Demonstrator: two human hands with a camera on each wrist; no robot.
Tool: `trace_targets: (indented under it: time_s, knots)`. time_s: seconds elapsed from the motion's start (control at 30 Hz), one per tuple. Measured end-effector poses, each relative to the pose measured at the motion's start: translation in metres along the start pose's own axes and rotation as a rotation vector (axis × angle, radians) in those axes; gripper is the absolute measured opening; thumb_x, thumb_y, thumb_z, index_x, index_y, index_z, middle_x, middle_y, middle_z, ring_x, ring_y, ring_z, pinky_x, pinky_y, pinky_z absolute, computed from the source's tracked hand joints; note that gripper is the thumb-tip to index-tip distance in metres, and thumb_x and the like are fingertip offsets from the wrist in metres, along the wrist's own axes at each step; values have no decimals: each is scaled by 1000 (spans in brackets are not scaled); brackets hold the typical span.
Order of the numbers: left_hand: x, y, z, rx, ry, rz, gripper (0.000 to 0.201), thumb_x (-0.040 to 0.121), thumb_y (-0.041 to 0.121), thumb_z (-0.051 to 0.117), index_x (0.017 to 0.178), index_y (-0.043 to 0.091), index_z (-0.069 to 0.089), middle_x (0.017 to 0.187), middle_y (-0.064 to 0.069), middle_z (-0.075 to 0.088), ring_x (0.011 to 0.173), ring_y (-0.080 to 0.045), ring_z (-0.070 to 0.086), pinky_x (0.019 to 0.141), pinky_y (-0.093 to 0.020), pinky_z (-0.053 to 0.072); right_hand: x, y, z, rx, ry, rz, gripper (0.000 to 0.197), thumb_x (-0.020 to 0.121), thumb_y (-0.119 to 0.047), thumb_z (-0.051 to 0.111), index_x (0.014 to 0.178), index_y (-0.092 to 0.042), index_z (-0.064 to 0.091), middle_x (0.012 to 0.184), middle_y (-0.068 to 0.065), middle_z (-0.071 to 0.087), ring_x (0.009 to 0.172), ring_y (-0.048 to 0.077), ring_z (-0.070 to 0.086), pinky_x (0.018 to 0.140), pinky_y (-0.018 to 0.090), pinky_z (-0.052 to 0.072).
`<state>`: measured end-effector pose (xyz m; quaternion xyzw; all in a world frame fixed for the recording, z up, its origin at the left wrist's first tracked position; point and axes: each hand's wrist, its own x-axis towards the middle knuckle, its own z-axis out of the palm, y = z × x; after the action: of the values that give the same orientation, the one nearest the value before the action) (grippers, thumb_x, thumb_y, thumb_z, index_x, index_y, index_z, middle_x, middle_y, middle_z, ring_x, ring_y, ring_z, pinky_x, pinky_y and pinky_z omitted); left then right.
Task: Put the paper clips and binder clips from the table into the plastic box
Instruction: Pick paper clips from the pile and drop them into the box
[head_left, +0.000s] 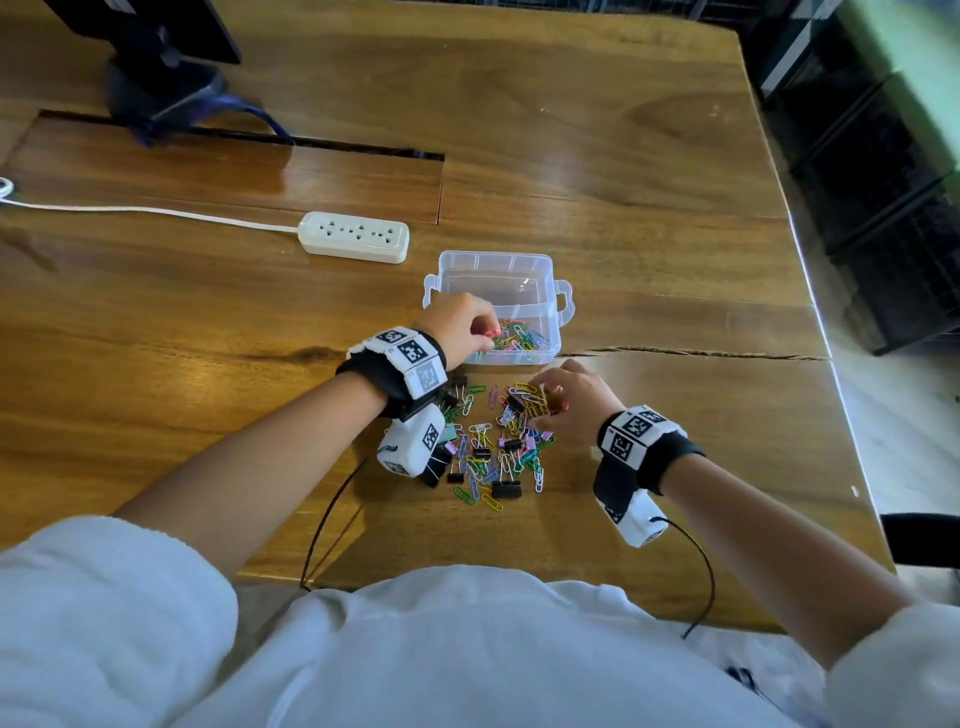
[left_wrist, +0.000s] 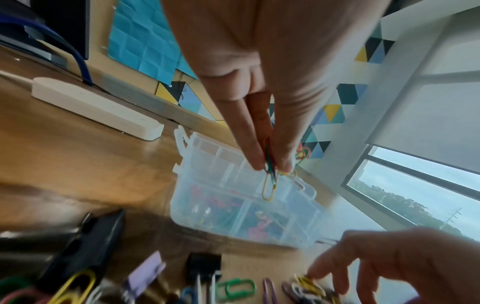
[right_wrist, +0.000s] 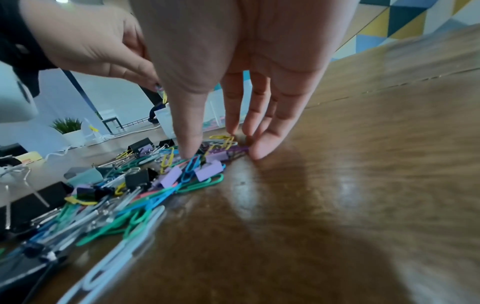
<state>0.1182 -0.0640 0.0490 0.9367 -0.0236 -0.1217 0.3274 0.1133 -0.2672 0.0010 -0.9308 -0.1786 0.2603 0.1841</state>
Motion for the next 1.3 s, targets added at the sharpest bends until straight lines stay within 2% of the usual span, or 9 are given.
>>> trace_targets:
  time_s: [0.2, 0.27, 0.4, 0.67, 0.83, 0.97, 1.07, 1.2, 1.3]
  knots:
    - [20, -3, -4, 17, 100, -88, 17, 84, 5, 64, 100, 8, 70, 106, -7, 70, 104, -24, 61, 93, -29, 40, 8, -5, 4, 39, 0, 3, 34, 71, -24, 78, 101, -16, 65, 102, 4, 60, 82, 13, 50, 78, 26, 43]
    - [21, -5, -1, 22, 87, -105, 21, 85, 3, 62, 103, 10, 70, 110, -8, 69, 107, -24, 61, 86, -24, 40, 10, -6, 2, 48, -10, 15, 29, 72, -22, 77, 98, -14, 67, 99, 5, 64, 80, 13, 51, 75, 25, 44]
    - [22, -10, 7, 19, 49, -132, 29, 87, -4, 57, 108, 11, 69, 112, -9, 68, 104, -25, 63, 77, -22, 42, 9, -7, -2, 41, -24, 27, 21, 77, -19, 72, 96, -14, 68, 91, 0, 61, 80, 13, 53, 74, 23, 42]
    - [20, -19, 7, -127, 7, -168, 47, 88, -14, 33, 120, 4, 62, 116, -16, 66, 108, -28, 63, 83, -21, 44, 12, -12, -5, -44, -18, 41, 12, 80, -14, 64, 91, -15, 69, 87, -2, 60, 80, 14, 55, 74, 24, 48]
    - [15, -24, 3, -110, 63, -117, 39, 89, -12, 39, 110, 6, 67, 108, -13, 70, 102, -26, 64, 87, -25, 47, 14, -13, -12, -50, -39, 35, 13, 82, -9, 61, 91, -12, 70, 91, 3, 64, 83, 19, 63, 79, 29, 55]
    - [-1, -22, -3, -16, 65, -16, 29, 88, -7, 48, 103, 7, 69, 105, -10, 69, 88, -20, 62, 80, -21, 45, 16, -9, -23, 50, -3, 51, 9, 82, -7, 64, 85, -13, 70, 80, -3, 62, 72, 11, 59, 68, 20, 51]
    - [-19, -25, -1, 94, -17, 39, 19, 89, 4, 54, 101, 11, 68, 103, -4, 66, 82, -11, 54, 79, -23, 47, 18, -8, -37, 141, 23, 59, 9, 82, -7, 65, 87, -13, 69, 70, -8, 63, 57, 2, 61, 62, 14, 53]
    - [-36, -37, 10, 228, -175, 10, 17, 88, 14, 59, 103, 15, 66, 95, 1, 58, 81, -11, 48, 73, -20, 38, 26, -14, -58, 192, 99, -6, 11, 82, -13, 67, 93, -11, 69, 78, -2, 67, 72, 15, 68, 77, 26, 56]
    - [-43, -45, 17, 246, -229, -20, 21, 84, 19, 62, 105, 17, 65, 93, 3, 51, 81, -14, 49, 73, -21, 36, 39, -21, -64, 233, 193, -26, 8, 81, -12, 67, 88, -11, 70, 88, 5, 71, 75, 20, 67, 77, 32, 57]
